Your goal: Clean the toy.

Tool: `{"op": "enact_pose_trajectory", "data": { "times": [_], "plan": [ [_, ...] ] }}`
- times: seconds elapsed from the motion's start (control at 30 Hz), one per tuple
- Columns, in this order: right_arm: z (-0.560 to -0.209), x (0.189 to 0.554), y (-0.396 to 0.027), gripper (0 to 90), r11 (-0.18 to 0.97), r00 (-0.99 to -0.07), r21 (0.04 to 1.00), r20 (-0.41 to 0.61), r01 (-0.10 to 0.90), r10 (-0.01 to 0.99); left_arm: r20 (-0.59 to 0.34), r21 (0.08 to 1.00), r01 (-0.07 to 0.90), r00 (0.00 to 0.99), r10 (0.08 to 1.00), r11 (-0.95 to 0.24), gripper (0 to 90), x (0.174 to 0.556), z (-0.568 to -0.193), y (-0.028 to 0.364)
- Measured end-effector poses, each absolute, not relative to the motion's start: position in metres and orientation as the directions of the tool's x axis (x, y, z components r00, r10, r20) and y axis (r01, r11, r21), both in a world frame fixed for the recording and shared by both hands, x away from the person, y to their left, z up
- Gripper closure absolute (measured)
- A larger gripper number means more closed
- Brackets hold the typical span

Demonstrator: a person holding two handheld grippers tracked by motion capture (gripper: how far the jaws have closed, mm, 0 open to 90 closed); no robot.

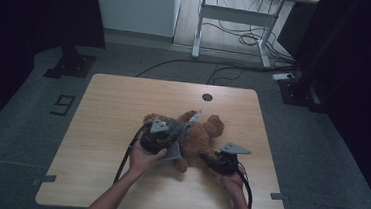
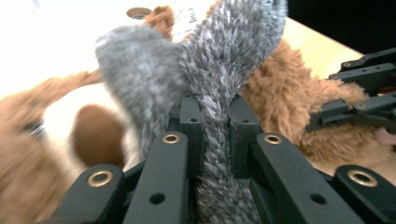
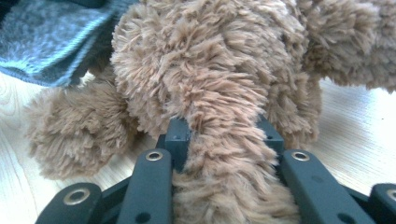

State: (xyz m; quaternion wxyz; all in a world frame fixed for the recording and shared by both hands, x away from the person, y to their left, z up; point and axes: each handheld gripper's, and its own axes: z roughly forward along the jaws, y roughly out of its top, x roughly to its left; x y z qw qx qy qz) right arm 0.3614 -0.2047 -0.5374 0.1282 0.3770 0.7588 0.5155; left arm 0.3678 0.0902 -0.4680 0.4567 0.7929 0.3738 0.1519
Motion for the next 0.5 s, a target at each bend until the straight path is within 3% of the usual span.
{"op": "enact_pose_trajectory", "data": {
  "times": [0.3,0.43,0.5],
  "plan": [
    [-0.537,0.361,-0.205,66.3,0.188,-0.683,0.878,0.192,0.440,0.704,-0.091,0.880,0.421,0.606,0.790,-0.222,79.2,0.350,-0.462,0.142],
    [-0.538,0.361,-0.205,66.3,0.183,-0.683,0.878,0.197,0.442,0.704,-0.089,0.861,0.463,0.541,0.836,-0.208,79.3,0.361,-0.471,0.164],
    [-0.538,0.362,-0.205,66.3,0.182,-0.682,0.878,0.198,0.442,0.704,-0.135,0.846,0.503,0.521,0.843,-0.175,79.3,0.370,-0.481,0.173]
  ]
}}
